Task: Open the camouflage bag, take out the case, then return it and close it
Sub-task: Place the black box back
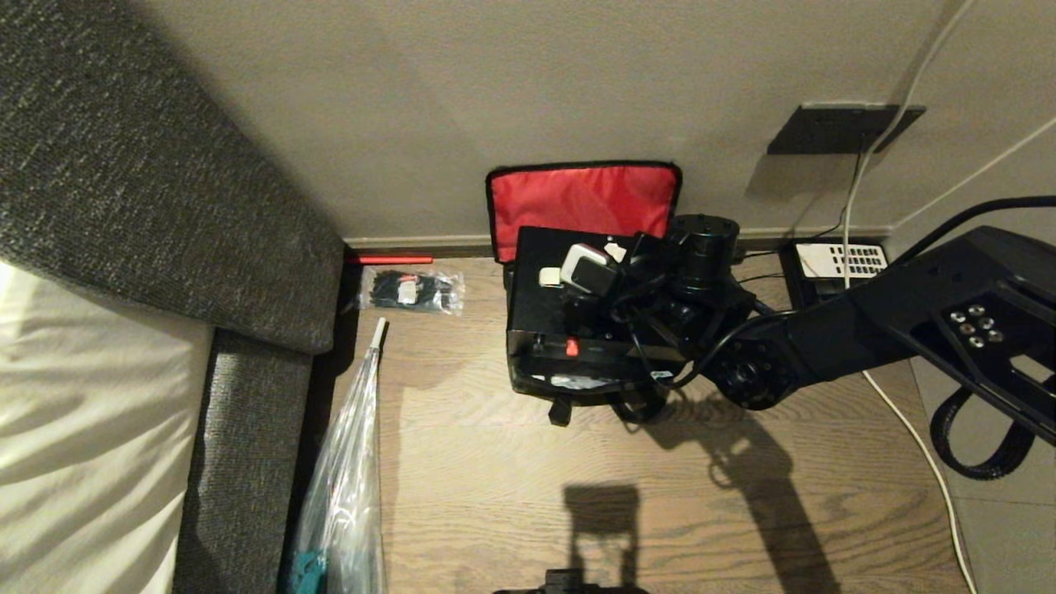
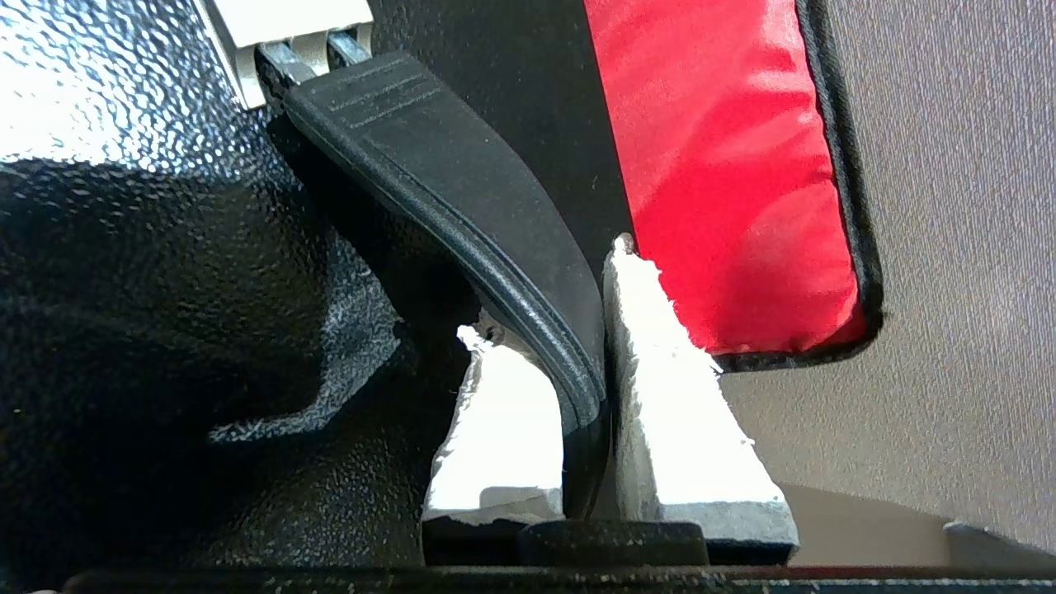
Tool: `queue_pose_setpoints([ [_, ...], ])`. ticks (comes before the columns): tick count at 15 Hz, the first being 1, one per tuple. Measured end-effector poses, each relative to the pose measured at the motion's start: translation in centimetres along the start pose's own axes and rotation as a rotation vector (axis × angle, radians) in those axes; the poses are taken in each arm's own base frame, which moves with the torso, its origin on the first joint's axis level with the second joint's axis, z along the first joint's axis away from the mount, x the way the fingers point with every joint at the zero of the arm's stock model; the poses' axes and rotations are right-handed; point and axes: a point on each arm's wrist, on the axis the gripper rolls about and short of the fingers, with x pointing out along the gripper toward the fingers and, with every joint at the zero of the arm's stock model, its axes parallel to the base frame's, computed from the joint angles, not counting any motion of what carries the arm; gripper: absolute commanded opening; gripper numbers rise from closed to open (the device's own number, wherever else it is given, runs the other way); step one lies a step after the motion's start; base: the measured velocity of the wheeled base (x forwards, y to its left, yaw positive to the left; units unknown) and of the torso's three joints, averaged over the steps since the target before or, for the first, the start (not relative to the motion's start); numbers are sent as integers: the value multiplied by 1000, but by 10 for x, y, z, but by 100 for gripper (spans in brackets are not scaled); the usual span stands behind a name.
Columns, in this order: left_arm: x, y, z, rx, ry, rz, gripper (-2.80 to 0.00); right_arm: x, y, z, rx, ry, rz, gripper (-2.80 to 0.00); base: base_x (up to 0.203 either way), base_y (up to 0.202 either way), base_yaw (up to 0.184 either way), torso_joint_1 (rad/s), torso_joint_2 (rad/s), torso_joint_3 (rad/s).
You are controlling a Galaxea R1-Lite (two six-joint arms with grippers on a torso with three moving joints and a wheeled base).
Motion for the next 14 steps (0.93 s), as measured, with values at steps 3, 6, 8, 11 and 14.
queue_pose_setpoints([
  [3, 0, 0, 0, 0, 0, 0, -280, 0, 0, -1, -3, 7, 7, -280, 0, 0, 0, 0, 0, 0],
  [6, 0, 0, 0, 0, 0, 0, -280, -4, -7, 0, -4, 7, 7, -280, 0, 0, 0, 0, 0, 0],
  [8, 0, 0, 0, 0, 1, 0, -280, -6, -12, 2, -2, 6, 4, -280, 0, 0, 0, 0, 0, 0],
  [11, 0, 0, 0, 0, 0, 1, -280, -10, -18, 3, -4, 6, 4, -280, 0, 0, 0, 0, 0, 0],
  [14, 0, 0, 0, 0, 0, 1, -280, -12, -24, 5, -2, 2, 1, -280, 0, 0, 0, 0, 0, 0],
])
